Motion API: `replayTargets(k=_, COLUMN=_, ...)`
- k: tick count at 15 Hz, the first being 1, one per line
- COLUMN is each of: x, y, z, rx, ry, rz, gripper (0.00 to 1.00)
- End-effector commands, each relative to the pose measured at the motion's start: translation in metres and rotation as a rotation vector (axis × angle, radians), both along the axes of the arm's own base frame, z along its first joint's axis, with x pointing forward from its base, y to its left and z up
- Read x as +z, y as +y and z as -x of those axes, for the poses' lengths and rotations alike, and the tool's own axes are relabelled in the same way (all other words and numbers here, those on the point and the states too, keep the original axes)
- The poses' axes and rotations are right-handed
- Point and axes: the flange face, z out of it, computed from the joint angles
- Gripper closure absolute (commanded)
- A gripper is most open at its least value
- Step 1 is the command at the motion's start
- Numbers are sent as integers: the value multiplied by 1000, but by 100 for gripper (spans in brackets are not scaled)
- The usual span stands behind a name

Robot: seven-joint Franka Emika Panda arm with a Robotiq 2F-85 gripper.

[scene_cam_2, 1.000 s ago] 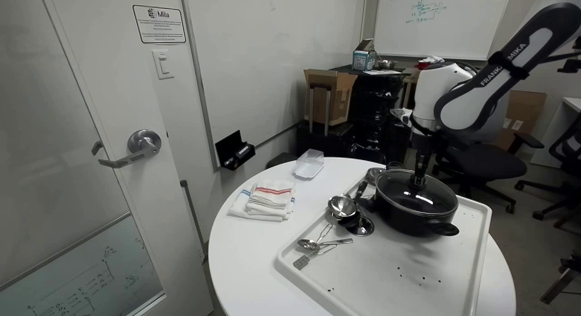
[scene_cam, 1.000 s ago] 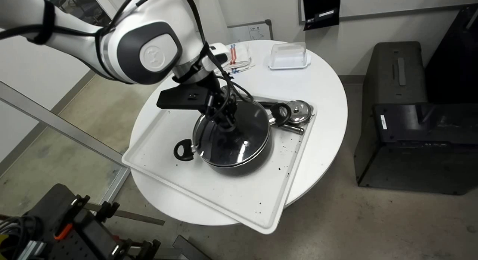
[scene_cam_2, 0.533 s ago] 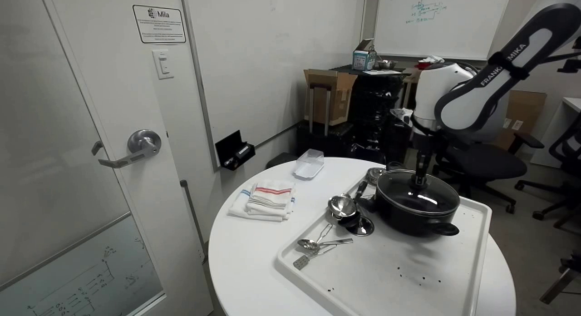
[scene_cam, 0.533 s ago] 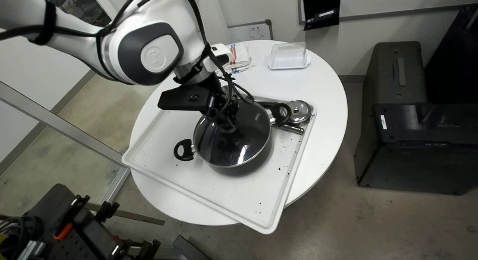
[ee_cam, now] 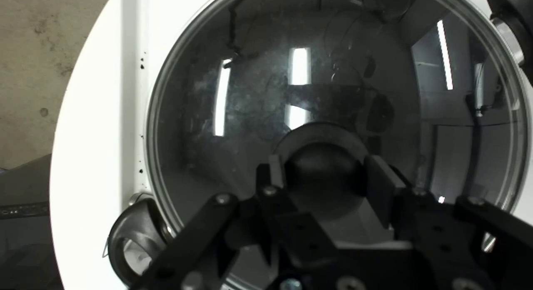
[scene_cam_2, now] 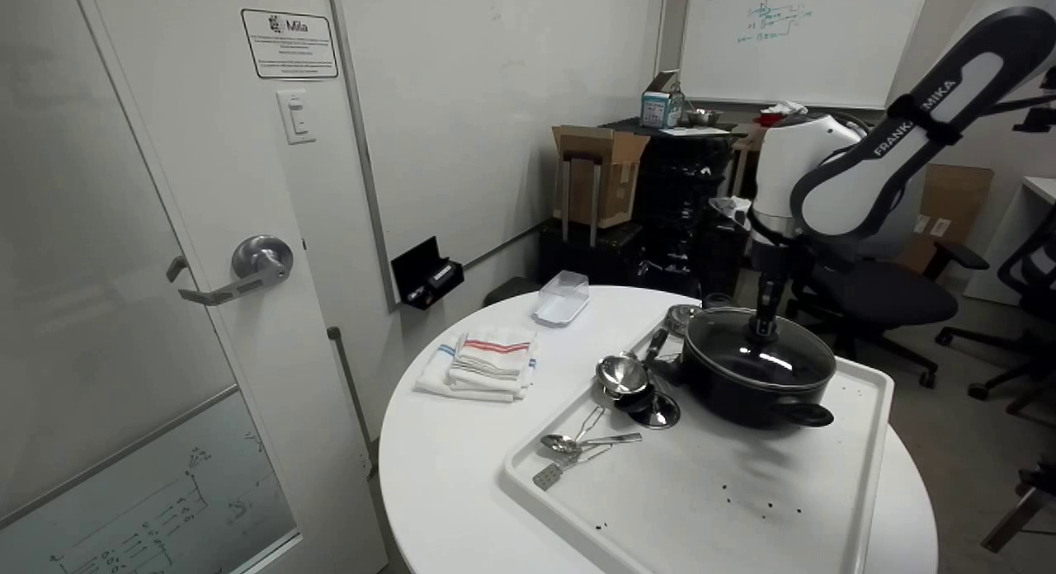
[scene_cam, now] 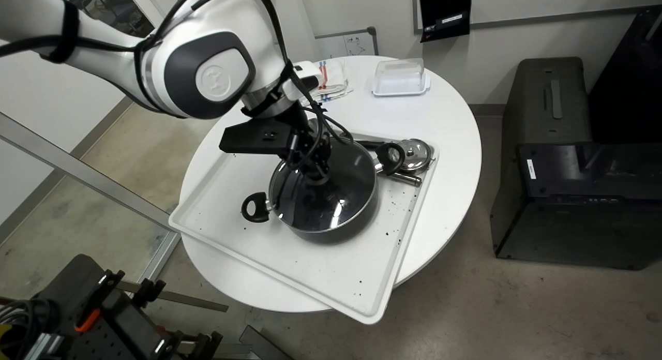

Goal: Put the glass lid on the pot

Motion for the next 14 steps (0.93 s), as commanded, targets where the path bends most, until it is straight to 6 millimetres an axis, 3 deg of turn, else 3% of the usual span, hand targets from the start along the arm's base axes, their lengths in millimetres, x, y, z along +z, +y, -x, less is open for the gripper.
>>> replayTargets(k=1, x=7, y=-3, z=-3, rx=-18, ry=-4, rz=4, gripper=76)
replayTargets(k=2, x=7, y=-3, z=-3, rx=-19, ry=-6, rz=6, gripper=26)
replayTargets(k=3, x=7, y=-3, z=-3, rx=-21, ry=-10, rz=6, gripper=24)
replayTargets(k=6, x=11, y=-3, z=-2, rx=-19, ry=-20, rz=9, gripper=3)
replayTargets(k=7, x=12, y=-3, z=-1, rx=-19, ry=-23, rz=10, gripper=1)
replayTargets(k=14, x=13, y=-2, z=2, rx=-13, ry=-27, rz=8, gripper=0)
